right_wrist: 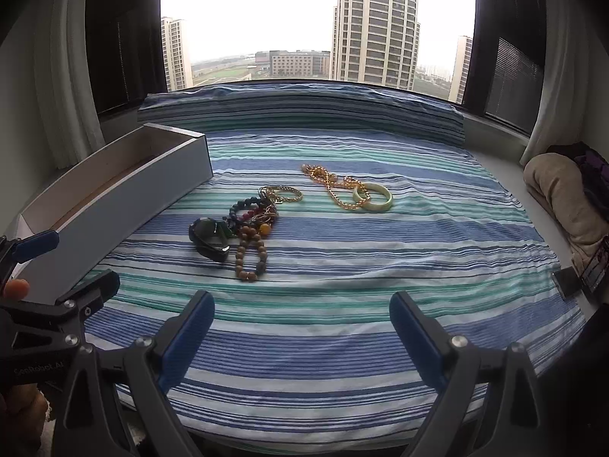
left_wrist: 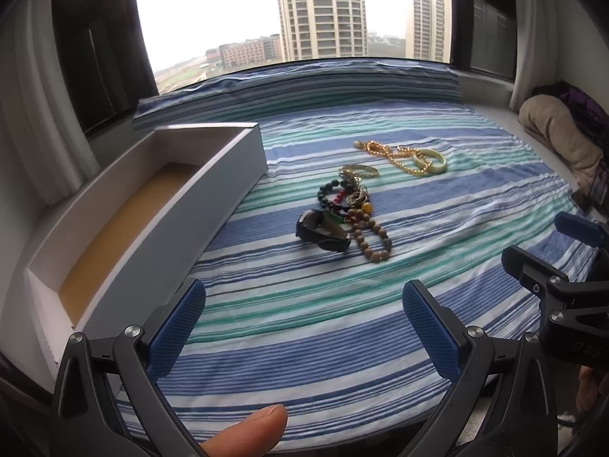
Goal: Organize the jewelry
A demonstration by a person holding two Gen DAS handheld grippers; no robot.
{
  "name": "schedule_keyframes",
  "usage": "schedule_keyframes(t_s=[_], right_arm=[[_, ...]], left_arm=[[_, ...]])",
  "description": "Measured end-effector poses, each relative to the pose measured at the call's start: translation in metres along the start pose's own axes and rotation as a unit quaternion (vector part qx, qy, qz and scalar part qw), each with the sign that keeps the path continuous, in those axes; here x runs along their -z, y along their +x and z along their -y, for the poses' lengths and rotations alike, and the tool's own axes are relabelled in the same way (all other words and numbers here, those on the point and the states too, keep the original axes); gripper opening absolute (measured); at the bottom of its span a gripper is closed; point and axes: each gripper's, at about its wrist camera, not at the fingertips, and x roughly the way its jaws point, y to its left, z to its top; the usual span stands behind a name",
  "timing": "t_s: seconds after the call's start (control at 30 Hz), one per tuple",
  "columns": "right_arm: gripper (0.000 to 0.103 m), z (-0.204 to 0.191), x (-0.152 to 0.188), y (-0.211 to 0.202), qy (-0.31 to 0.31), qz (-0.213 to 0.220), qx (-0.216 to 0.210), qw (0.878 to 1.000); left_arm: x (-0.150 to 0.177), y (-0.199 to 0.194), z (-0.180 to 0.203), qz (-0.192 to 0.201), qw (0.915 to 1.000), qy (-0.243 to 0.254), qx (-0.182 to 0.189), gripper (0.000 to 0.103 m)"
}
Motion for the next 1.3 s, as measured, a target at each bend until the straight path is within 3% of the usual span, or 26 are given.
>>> schedule_keyframes(t_s=[0.5, 1.3], right_arm=[[0.095, 0.006, 0.001, -0.002, 0.006, 0.000, 0.007, 1.000], [0.095, 0.014, -0.010, -0.019, -0.008, 0.020, 0.015, 1.000]], left_arm=[[-0.001, 0.002, -0.005, -0.014, 0.9998, -0.011, -0.004, 0.103], [-0.007, -0.008, -0.007, 0.009, 0.9996, -0.019, -0.019, 0.103]])
